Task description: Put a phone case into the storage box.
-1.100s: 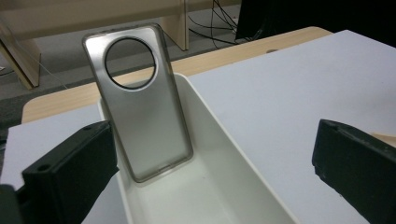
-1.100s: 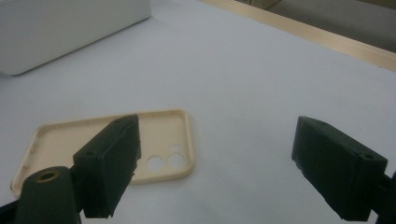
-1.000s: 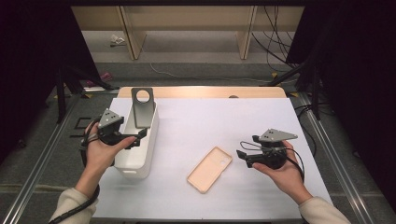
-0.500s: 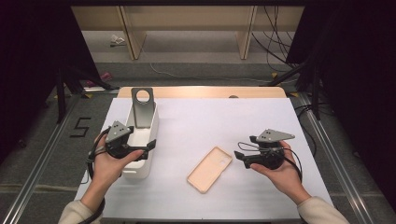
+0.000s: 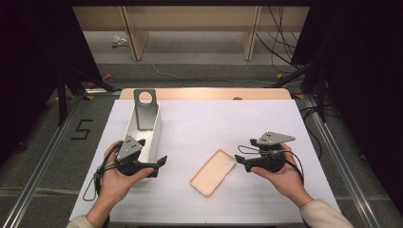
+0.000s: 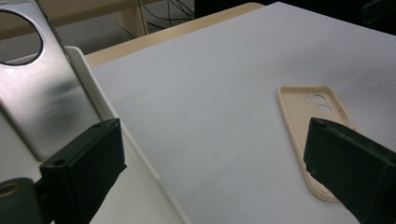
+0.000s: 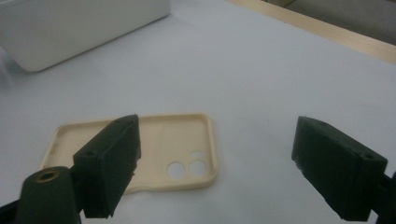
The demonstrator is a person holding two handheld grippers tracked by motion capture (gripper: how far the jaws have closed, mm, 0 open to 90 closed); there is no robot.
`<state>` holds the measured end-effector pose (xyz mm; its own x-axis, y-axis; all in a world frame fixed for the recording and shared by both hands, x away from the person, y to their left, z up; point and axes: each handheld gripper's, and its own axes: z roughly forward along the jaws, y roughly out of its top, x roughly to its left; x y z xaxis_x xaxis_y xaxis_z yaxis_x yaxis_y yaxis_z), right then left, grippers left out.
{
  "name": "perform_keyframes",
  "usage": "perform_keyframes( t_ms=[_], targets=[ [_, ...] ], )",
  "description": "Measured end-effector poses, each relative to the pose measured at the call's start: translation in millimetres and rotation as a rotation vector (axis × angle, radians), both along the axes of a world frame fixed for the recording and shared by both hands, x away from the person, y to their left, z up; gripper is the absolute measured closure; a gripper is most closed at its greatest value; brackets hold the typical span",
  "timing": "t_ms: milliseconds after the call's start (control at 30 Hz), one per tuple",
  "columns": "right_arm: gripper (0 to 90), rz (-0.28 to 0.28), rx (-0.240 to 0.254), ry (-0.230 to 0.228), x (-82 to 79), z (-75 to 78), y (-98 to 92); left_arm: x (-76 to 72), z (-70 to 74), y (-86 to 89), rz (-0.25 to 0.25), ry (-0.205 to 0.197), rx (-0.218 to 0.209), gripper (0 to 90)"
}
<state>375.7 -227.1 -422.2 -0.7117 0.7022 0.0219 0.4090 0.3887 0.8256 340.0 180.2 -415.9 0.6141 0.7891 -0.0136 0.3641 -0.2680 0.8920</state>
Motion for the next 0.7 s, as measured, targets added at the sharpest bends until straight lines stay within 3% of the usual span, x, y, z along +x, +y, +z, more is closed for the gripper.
perform_keyframes(
  t_ms=[700],
  targets=[
    [16.4, 0.012, -0.001, 0.010, 0.5, -1.4, 4.5, -1.1, -1.5, -6.0, -0.026, 0.002, 0.012, 5.0]
  ],
)
